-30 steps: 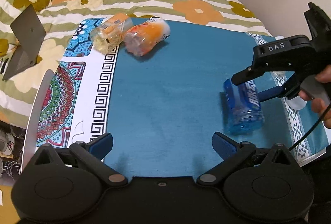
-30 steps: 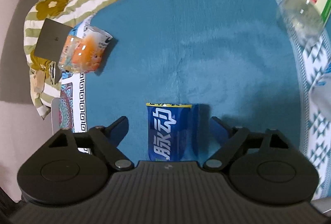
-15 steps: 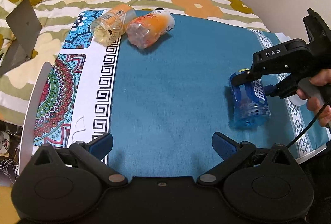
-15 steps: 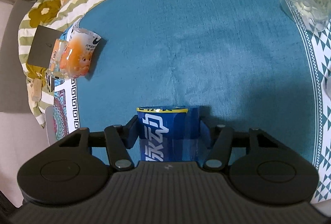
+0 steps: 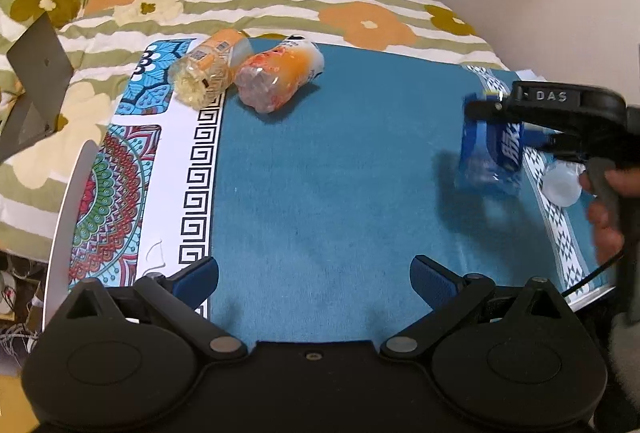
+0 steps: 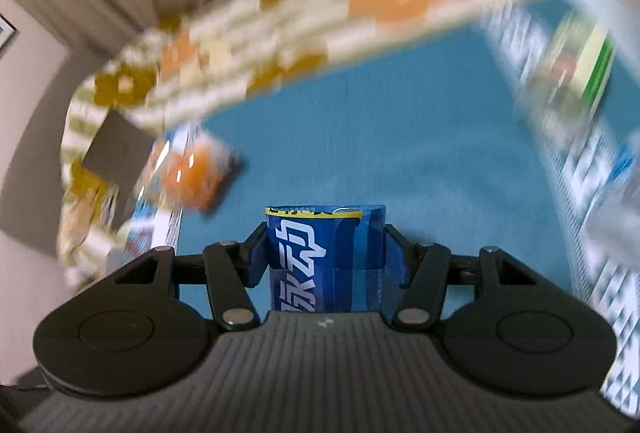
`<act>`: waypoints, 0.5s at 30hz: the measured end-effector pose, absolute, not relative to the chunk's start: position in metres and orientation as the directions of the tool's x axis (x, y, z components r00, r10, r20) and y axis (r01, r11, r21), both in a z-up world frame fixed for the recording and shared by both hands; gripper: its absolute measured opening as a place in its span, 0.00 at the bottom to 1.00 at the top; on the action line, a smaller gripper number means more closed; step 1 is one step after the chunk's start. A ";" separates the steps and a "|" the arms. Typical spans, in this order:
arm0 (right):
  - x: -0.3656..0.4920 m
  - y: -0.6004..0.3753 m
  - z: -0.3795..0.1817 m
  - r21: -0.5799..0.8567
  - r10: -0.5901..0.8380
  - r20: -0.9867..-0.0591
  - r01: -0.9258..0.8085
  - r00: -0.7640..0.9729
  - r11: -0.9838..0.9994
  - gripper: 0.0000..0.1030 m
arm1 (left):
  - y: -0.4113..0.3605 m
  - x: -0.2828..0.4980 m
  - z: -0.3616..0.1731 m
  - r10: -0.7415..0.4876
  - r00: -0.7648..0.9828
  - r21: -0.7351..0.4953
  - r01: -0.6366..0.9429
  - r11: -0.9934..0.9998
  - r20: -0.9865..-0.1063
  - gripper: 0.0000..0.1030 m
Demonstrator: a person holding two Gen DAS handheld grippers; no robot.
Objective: Flip cup upright
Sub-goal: 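Grasp the blue cup with the right tool while the left tool opens and withdraws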
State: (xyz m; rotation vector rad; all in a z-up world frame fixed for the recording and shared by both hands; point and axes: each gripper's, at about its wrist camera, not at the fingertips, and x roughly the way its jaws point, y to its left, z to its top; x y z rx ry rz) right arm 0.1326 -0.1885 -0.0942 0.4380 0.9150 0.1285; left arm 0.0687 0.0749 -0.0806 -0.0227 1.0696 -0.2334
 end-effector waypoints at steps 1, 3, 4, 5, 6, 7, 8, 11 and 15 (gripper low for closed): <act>0.125 -0.184 -0.095 0.398 0.261 -0.705 0.063 0.660 0.915 0.71 | 0.073 0.069 -0.082 -0.199 0.456 -0.123 0.190 0.974 -0.868 1.00; 0.113 -0.174 -0.101 0.360 0.215 -0.636 0.038 0.741 0.932 0.71 | 0.071 0.069 -0.086 -0.193 0.455 -0.105 0.210 0.972 -0.869 1.00; 0.108 -0.167 -0.105 0.343 0.200 -0.599 0.023 0.776 0.939 0.71 | 0.070 0.069 -0.088 -0.189 0.456 -0.097 0.218 0.971 -0.869 1.00; 0.105 -0.161 -0.107 0.322 0.185 -0.569 0.010 0.801 0.947 0.71 | 0.070 0.069 -0.089 -0.182 0.462 -0.087 0.219 0.972 -0.868 1.00; 0.103 -0.154 -0.111 0.288 0.166 -0.537 -0.005 0.827 0.957 0.71 | 0.070 0.068 -0.090 -0.177 0.471 -0.079 0.221 0.972 -0.864 1.00; 0.101 -0.148 -0.114 0.250 0.149 -0.511 -0.019 0.847 0.968 0.71 | 0.070 0.068 -0.091 -0.180 0.474 -0.077 0.229 0.970 -0.862 1.00; 0.100 -0.141 -0.117 0.217 0.134 -0.493 -0.027 0.860 0.976 0.71 | 0.069 0.068 -0.092 -0.183 0.474 -0.075 0.237 0.969 -0.861 1.00; 0.100 -0.130 -0.126 0.174 0.115 -0.470 -0.036 0.875 0.984 0.71 | 0.068 0.069 -0.097 -0.183 0.470 -0.063 0.259 0.964 -0.864 1.00; 0.101 -0.125 -0.139 0.142 0.095 -0.486 -0.029 0.869 0.989 0.71 | 0.068 0.072 -0.104 -0.179 0.460 -0.054 0.272 0.961 -0.869 1.00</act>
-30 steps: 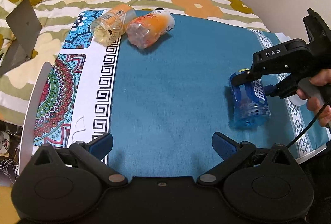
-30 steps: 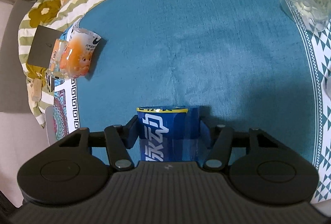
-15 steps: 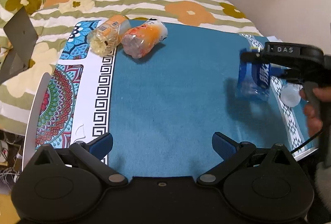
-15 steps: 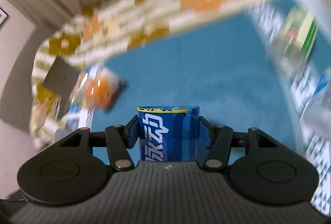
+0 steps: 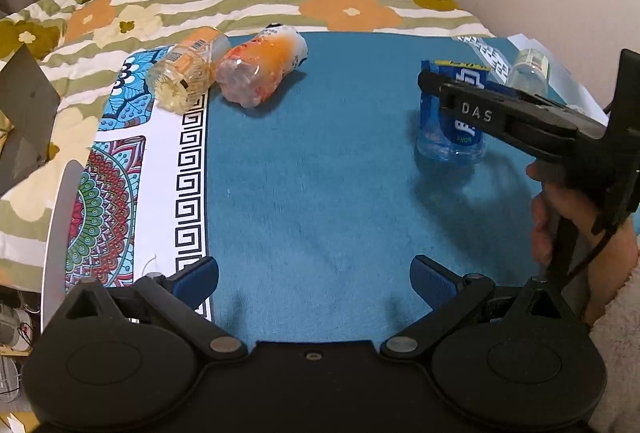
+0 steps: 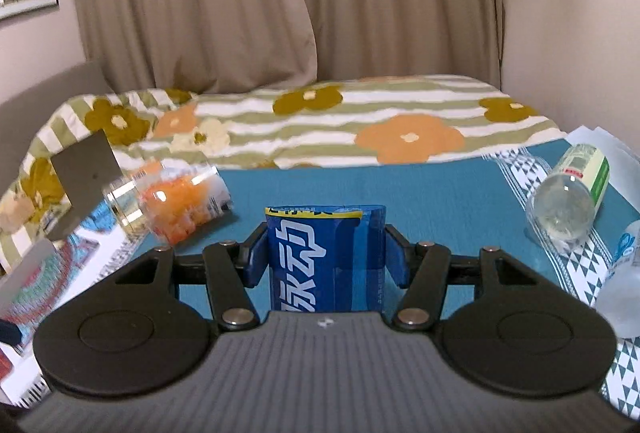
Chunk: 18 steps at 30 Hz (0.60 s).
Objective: Flip cup upright
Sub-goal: 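Grasp the blue cup with the right tool while the left tool opens and withdraws, then rotate the blue cup upright with the right tool and set it on the table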
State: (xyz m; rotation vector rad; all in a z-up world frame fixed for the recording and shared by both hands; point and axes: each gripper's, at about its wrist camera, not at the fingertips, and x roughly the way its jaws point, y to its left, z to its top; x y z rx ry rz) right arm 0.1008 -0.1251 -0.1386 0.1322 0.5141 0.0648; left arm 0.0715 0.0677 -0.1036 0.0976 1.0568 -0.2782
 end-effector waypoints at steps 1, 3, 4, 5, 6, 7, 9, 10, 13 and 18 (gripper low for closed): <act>0.100 -0.126 -0.140 0.145 0.095 -0.478 -0.028 0.873 0.989 0.71 | 0.068 0.072 -0.105 -0.179 0.460 -0.054 0.272 0.961 -0.870 1.00; 0.098 -0.126 -0.140 0.138 0.096 -0.480 -0.034 0.872 0.990 0.71 | 0.068 0.072 -0.106 -0.182 0.456 -0.057 0.275 0.960 -0.871 1.00; 0.097 -0.126 -0.140 0.132 0.093 -0.482 -0.033 0.871 0.991 0.71 | 0.067 0.071 -0.106 -0.182 0.455 -0.057 0.276 0.959 -0.872 1.00; 0.096 -0.125 -0.140 0.128 0.092 -0.484 -0.033 0.870 0.991 0.71 | 0.067 0.071 -0.107 -0.182 0.454 -0.056 0.278 0.959 -0.872 1.00; 0.093 -0.125 -0.140 0.126 0.102 -0.490 -0.045 0.866 0.991 0.71 | 0.066 0.071 -0.106 -0.182 0.455 -0.054 0.279 0.959 -0.872 1.00; 0.091 -0.125 -0.139 0.120 0.103 -0.494 -0.049 0.864 0.992 0.72 | 0.066 0.070 -0.105 -0.181 0.457 -0.052 0.280 0.958 -0.871 1.00; 0.087 -0.125 -0.138 0.109 0.109 -0.502 -0.062 0.858 0.992 0.72 | 0.064 0.070 -0.104 -0.180 0.461 -0.048 0.285 0.957 -0.869 1.00; 0.085 -0.125 -0.136 0.106 0.112 -0.506 -0.068 0.855 0.992 0.72 | 0.063 0.070 -0.104 -0.180 0.461 -0.047 0.286 0.957 -0.869 1.00; 0.081 -0.126 -0.136 0.086 0.111 -0.531 -0.077 0.840 0.993 0.71 | 0.062 0.071 -0.104 -0.183 0.463 -0.048 0.288 0.956 -0.867 1.00; 0.071 -0.129 -0.140 0.067 0.116 -0.556 -0.094 0.823 0.993 0.71 | 0.058 0.070 -0.106 -0.184 0.457 -0.047 0.296 0.954 -0.870 1.00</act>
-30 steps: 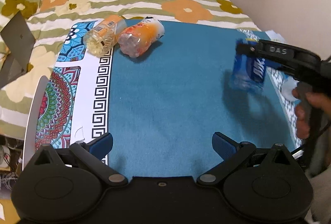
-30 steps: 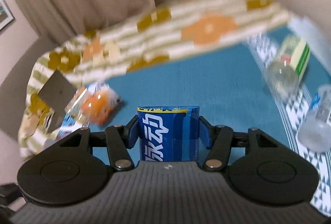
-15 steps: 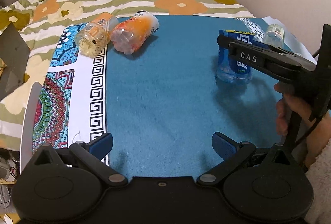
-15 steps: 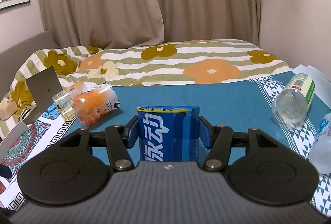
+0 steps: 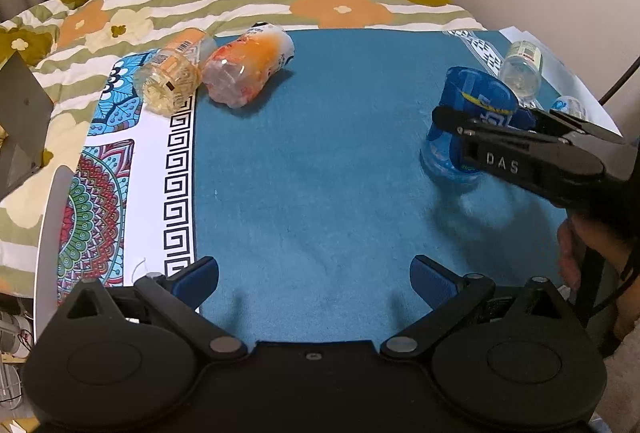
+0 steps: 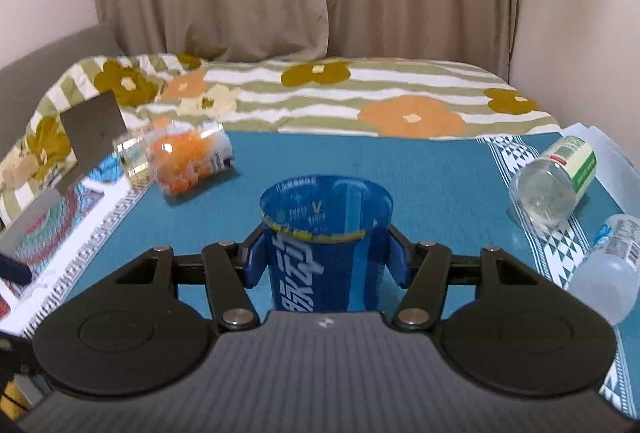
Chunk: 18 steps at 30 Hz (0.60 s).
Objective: Flip cup upright
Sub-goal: 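Rotate the blue cup upright with the right tool and set it on the table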
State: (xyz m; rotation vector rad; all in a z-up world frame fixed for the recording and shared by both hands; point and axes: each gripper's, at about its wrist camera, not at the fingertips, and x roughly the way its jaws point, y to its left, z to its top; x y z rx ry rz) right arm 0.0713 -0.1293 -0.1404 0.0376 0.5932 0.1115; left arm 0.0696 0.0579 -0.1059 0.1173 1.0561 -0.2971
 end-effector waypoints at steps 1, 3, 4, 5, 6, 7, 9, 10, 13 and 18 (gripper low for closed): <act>0.069 -0.129 -0.141 0.061 0.115 -0.557 -0.098 0.823 0.993 0.71 | 0.058 0.069 -0.107 -0.185 0.455 -0.047 0.297 0.954 -0.871 1.00; 0.066 -0.129 -0.143 0.054 0.116 -0.563 -0.104 0.818 0.993 0.71 | 0.057 0.069 -0.108 -0.185 0.452 -0.048 0.297 0.954 -0.873 1.00; 0.065 -0.128 -0.144 0.049 0.116 -0.568 -0.107 0.815 0.993 0.71 | 0.057 0.068 -0.108 -0.184 0.451 -0.048 0.297 0.954 -0.873 1.00; 0.063 -0.128 -0.144 0.042 0.114 -0.570 -0.110 0.813 0.993 0.71 | 0.056 0.068 -0.109 -0.182 0.451 -0.046 0.296 0.954 -0.874 1.00; 0.062 -0.126 -0.145 0.035 0.113 -0.571 -0.113 0.813 0.993 0.71 | 0.056 0.068 -0.109 -0.181 0.450 -0.045 0.296 0.954 -0.874 1.00; 0.060 -0.125 -0.145 0.031 0.112 -0.570 -0.115 0.814 0.993 0.71 | 0.056 0.068 -0.109 -0.181 0.450 -0.045 0.296 0.954 -0.874 1.00; 0.059 -0.126 -0.145 0.034 0.114 -0.571 -0.115 0.813 0.993 0.71 | 0.055 0.067 -0.109 -0.179 0.452 -0.043 0.296 0.954 -0.874 1.00; 0.059 -0.126 -0.145 0.037 0.115 -0.572 -0.115 0.812 0.993 0.71 | 0.055 0.067 -0.109 -0.179 0.453 -0.042 0.296 0.954 -0.874 1.00; 0.061 -0.128 -0.146 0.047 0.117 -0.573 -0.110 0.811 0.993 0.71 | 0.054 0.065 -0.109 -0.178 0.455 -0.040 0.295 0.955 -0.873 1.00; 0.061 -0.131 -0.144 0.068 0.128 -0.577 -0.108 0.807 0.992 0.83 | 0.053 0.063 -0.106 -0.169 0.463 -0.033 0.287 0.957 -0.870 1.00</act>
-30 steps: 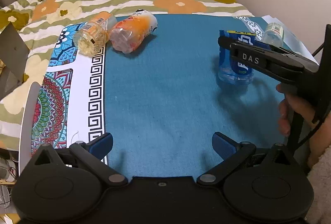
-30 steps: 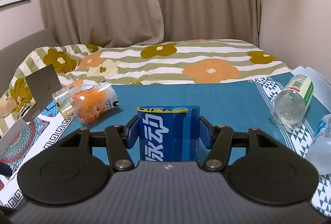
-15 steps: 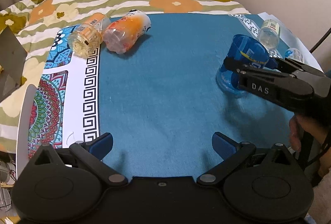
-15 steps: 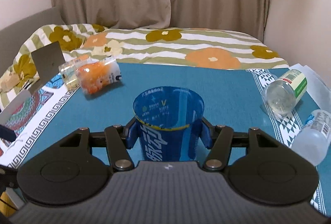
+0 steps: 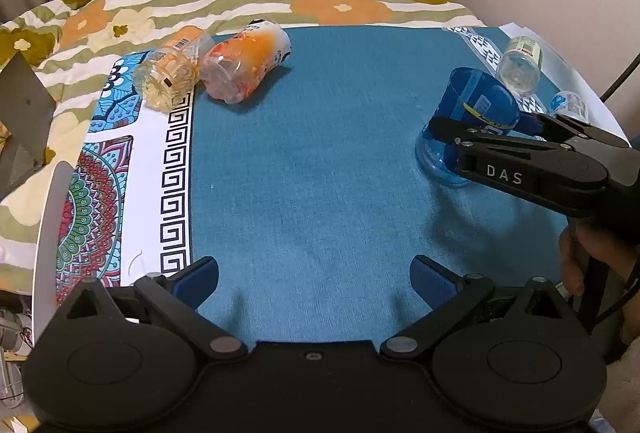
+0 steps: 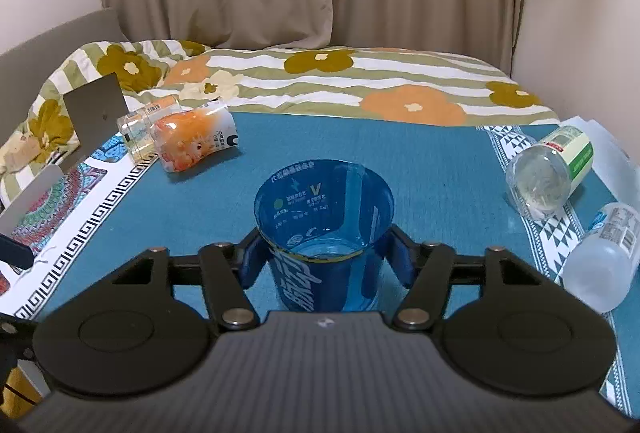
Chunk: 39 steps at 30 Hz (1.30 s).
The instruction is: Flip cup upright
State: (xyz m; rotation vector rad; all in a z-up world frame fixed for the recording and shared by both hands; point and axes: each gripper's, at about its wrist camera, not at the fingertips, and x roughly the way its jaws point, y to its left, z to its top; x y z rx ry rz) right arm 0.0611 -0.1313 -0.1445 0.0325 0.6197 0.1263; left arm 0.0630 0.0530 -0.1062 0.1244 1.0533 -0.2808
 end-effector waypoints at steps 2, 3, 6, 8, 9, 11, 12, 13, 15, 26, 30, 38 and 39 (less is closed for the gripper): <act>0.061 -0.134 -0.142 0.092 0.133 -0.578 -0.097 0.805 0.991 0.98 | 0.053 0.062 -0.103 -0.165 0.468 -0.031 0.280 0.960 -0.868 1.00; 0.061 -0.135 -0.139 0.103 0.132 -0.577 -0.089 0.806 0.991 1.00 | 0.052 0.061 -0.101 -0.163 0.471 -0.030 0.277 0.960 -0.867 1.00; 0.062 -0.138 -0.130 0.101 0.133 -0.610 -0.089 0.781 0.991 1.00 | 0.051 0.058 -0.088 -0.154 0.491 -0.021 0.266 0.964 -0.857 1.00; 0.058 -0.143 -0.117 0.103 0.138 -0.629 -0.094 0.765 0.990 1.00 | 0.051 0.055 -0.076 -0.154 0.509 -0.025 0.250 0.968 -0.847 1.00; 0.056 -0.146 -0.109 0.109 0.142 -0.635 -0.094 0.759 0.990 1.00 | 0.051 0.053 -0.069 -0.156 0.518 -0.033 0.239 0.971 -0.841 1.00; 0.049 -0.153 -0.090 0.123 0.152 -0.654 -0.094 0.741 0.988 1.00 | 0.050 0.050 -0.055 -0.159 0.530 -0.047 0.218 0.975 -0.833 1.00; 0.046 -0.157 -0.078 0.120 0.151 -0.671 -0.095 0.726 0.988 1.00 | 0.049 0.049 -0.047 -0.160 0.538 -0.051 0.212 0.976 -0.828 1.00; 0.042 -0.161 -0.068 0.112 0.147 -0.682 -0.096 0.716 0.989 1.00 | 0.046 0.047 -0.040 -0.159 0.549 -0.051 0.206 0.977 -0.820 1.00; 0.033 -0.166 -0.049 0.093 0.133 -0.698 -0.094 0.704 0.991 1.00 | 0.041 0.043 -0.025 -0.155 0.579 -0.043 0.202 0.978 -0.800 1.00; -0.003 -0.198 -0.008 -0.028 -0.013 -0.811 -0.016 0.585 0.999 1.00 | 0.016 0.017 -0.006 -0.113 0.633 -0.013 0.160 0.987 -0.766 1.00; -0.013 -0.209 -0.016 0.007 -0.002 -0.828 0.013 0.560 1.000 1.00 | 0.009 0.008 -0.009 -0.096 0.631 -0.005 0.144 0.990 -0.770 1.00; -0.021 -0.209 -0.021 0.028 0.014 -0.835 0.017 0.549 0.999 1.00 | 0.004 -0.002 -0.007 -0.068 0.637 0.024 0.135 0.991 -0.768 1.00; -0.020 -0.209 -0.021 0.028 0.014 -0.834 0.017 0.551 0.999 1.00 | 0.003 -0.003 -0.006 -0.066 0.640 0.029 0.136 0.990 -0.766 1.00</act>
